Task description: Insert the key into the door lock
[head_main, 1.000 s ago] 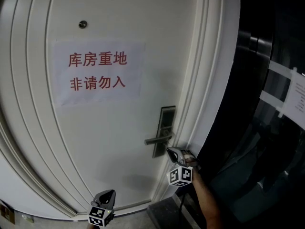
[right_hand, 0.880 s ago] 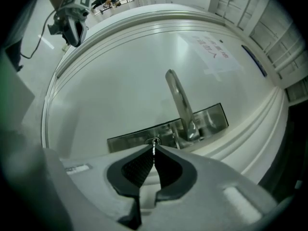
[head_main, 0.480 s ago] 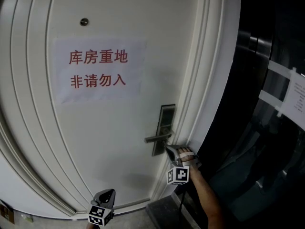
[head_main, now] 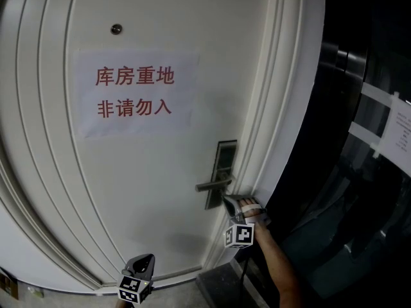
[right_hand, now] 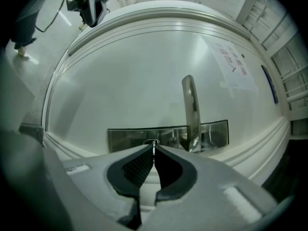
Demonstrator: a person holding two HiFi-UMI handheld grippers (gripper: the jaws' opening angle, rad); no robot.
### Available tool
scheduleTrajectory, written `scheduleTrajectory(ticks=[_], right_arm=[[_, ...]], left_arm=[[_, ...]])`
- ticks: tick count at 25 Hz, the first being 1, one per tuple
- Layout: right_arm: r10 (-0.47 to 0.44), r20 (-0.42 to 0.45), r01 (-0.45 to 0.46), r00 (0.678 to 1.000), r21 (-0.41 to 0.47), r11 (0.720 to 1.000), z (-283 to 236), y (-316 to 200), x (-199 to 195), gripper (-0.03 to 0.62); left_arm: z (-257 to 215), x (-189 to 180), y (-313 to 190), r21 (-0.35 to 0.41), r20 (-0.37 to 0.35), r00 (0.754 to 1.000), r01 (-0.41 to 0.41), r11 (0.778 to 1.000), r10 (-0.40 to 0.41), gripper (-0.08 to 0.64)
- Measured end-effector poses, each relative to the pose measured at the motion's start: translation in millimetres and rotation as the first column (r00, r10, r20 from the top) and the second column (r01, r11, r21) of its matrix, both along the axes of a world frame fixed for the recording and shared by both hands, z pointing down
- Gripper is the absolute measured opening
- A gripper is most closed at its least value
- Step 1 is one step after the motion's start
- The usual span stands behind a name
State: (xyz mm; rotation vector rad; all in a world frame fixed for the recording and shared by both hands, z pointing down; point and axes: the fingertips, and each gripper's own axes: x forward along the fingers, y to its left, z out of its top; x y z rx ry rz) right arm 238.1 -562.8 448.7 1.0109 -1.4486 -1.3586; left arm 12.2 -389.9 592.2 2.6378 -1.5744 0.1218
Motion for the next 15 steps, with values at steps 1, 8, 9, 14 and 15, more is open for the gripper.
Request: scheduleTrajectory(ticks=[1, 8, 9, 14, 15], right_arm=[[-0.005, -0.004, 0.005, 1.000, 0.006, 1.000, 1.2, -1.4, 0.5, 0.011], [-0.009, 0.013, 0.009, 1.000, 0.020, 1.000, 1.3, -4.7, 0.2, 0.011], [-0.009, 0.015, 0.008, 1.000, 0.019, 1.000, 1.5, -5.8, -0.1, 0.011], [0.002, 0.011, -0.002, 1.000, 0.016, 1.000, 1.6, -9.1, -1.7, 0.011], [0.004, 0.012, -0.004, 1.000, 0.014, 1.000, 0.6, -8.4, -1.8, 0.011]], left_arm=[[-0.1, -0.5, 0.1, 0.000, 0.001, 1.000, 0.001, 1.000, -0.001, 0.002], [-1.2, -2.1, -0.2, 0.005, -0.002, 1.000, 0.006, 1.000, -0.006, 0.002], [-1.0, -2.3, -0.1, 0.005, -0.001, 1.000, 0.006, 1.000, -0.006, 0.002], [-0.2, -7.5, 0.9, 0.003, -0.002, 1.000, 0.018, 1.000, -0.018, 0.002], [-0.1, -9.1, 1.0, 0.003, -0.001, 1.000, 0.021, 1.000, -0.021, 0.002]])
